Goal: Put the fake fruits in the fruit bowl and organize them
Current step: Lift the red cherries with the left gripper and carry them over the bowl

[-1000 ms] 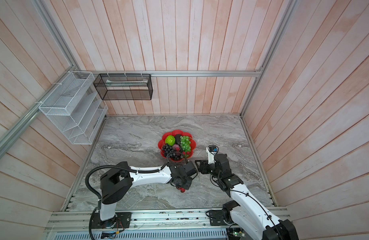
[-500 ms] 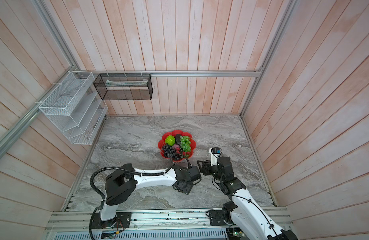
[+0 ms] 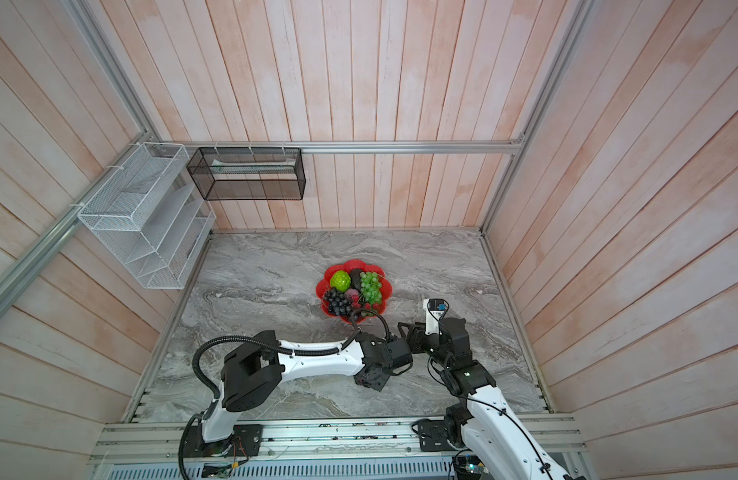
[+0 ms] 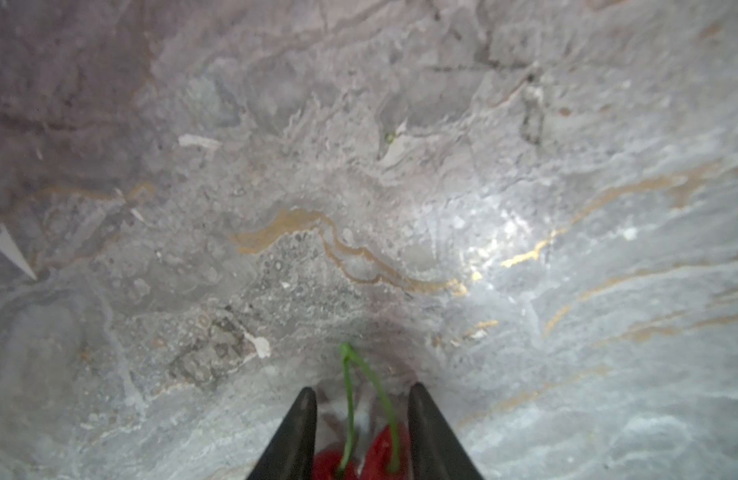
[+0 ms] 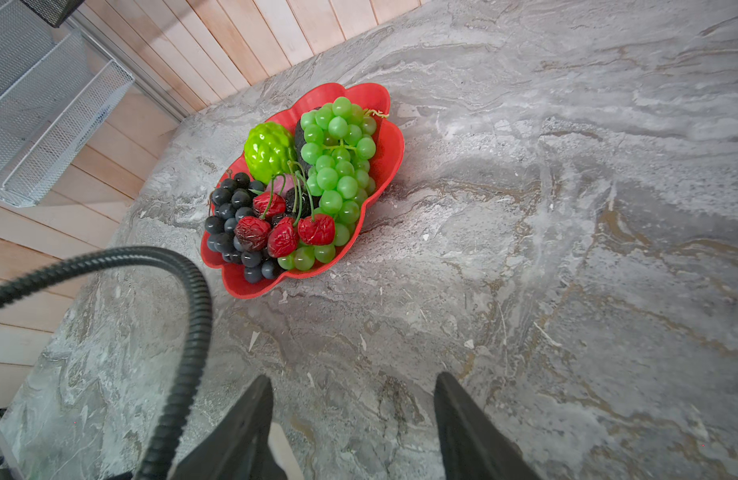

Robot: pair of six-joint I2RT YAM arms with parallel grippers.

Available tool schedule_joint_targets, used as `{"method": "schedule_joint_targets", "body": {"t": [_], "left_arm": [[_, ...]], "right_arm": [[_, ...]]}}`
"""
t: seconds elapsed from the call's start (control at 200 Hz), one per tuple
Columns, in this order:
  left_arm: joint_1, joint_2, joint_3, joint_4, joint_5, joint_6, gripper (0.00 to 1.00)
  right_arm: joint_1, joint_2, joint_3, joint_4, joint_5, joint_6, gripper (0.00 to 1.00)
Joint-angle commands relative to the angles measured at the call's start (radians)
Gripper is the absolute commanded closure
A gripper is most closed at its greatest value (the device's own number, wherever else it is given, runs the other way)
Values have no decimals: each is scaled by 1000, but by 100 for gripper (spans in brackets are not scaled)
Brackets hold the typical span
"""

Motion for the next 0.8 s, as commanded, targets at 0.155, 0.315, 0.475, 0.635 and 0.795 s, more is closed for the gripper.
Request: {"method": "schedule_joint_targets", "body": {"t": [0.155, 0.315, 0.475, 0.635, 0.795], "left_arm": [[19, 39, 2, -22, 8, 8, 86], [22, 5, 3, -17, 5, 16, 100], [55, -81, -41, 30, 31, 12, 100], [117, -224, -106, 128, 77, 25, 100], [204, -337, -117, 204, 74, 81, 100]], "right_arm": [[-5, -25, -7, -20, 5, -21, 38], [-7, -24, 1, -16, 12, -21, 37], [-7, -18, 17, -15, 15, -21, 37], [-7, -3, 36, -13, 21, -16, 38], [-9, 26, 71, -19, 37, -27, 38]]}}
